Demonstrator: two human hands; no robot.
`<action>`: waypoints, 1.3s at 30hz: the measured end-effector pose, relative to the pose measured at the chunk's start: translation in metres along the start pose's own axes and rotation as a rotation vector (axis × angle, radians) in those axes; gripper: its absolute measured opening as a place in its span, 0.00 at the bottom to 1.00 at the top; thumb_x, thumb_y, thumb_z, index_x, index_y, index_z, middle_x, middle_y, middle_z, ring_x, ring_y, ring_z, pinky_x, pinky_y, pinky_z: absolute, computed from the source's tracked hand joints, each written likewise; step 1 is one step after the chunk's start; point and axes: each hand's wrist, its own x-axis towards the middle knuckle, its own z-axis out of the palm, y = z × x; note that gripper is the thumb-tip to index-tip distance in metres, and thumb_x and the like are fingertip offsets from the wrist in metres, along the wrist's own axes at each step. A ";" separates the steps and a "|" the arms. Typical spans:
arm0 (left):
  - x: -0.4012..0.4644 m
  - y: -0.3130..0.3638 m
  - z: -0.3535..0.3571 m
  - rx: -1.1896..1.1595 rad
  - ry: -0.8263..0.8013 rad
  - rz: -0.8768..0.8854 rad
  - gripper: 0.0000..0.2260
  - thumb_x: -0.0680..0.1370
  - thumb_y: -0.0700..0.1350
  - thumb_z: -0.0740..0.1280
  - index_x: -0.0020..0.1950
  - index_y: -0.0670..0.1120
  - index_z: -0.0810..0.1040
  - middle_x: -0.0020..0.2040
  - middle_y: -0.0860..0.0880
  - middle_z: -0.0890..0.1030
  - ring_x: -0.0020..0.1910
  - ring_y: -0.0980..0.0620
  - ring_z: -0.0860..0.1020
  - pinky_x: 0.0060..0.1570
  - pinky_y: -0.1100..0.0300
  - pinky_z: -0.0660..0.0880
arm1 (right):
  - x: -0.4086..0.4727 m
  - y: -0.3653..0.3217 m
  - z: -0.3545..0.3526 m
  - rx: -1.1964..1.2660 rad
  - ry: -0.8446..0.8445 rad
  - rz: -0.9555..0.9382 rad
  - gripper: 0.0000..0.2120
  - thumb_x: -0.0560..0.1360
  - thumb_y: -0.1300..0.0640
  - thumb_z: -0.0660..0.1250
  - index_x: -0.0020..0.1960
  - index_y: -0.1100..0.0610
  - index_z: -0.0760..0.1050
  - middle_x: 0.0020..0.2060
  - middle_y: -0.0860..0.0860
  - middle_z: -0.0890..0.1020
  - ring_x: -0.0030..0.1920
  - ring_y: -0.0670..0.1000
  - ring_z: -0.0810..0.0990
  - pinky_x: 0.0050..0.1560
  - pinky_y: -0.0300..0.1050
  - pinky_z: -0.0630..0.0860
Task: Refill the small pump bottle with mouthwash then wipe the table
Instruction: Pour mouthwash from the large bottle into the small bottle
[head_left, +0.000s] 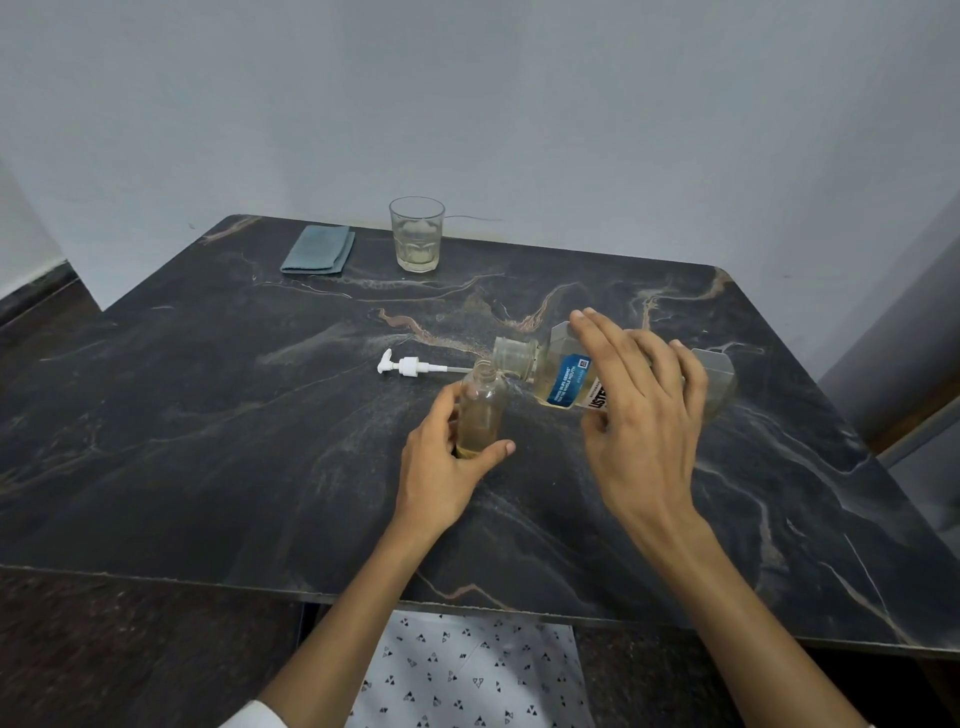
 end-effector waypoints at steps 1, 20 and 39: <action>0.000 0.001 0.000 0.003 0.001 -0.002 0.27 0.66 0.46 0.78 0.60 0.57 0.70 0.52 0.64 0.78 0.54 0.61 0.79 0.55 0.54 0.79 | 0.000 0.000 0.000 0.000 0.000 0.000 0.43 0.58 0.77 0.71 0.70 0.55 0.68 0.65 0.49 0.75 0.60 0.51 0.68 0.66 0.50 0.57; -0.001 0.004 0.000 0.020 -0.006 -0.028 0.28 0.67 0.47 0.77 0.63 0.53 0.70 0.58 0.54 0.79 0.57 0.54 0.79 0.57 0.50 0.78 | 0.001 0.000 0.000 0.005 0.019 -0.003 0.42 0.58 0.77 0.71 0.69 0.56 0.69 0.64 0.50 0.76 0.60 0.51 0.68 0.66 0.49 0.57; 0.000 0.003 0.000 0.021 -0.012 -0.028 0.27 0.67 0.47 0.77 0.61 0.57 0.69 0.56 0.59 0.78 0.57 0.55 0.79 0.57 0.50 0.78 | 0.001 0.001 0.000 -0.004 0.014 -0.007 0.42 0.58 0.77 0.72 0.70 0.56 0.69 0.64 0.50 0.76 0.60 0.51 0.67 0.66 0.49 0.57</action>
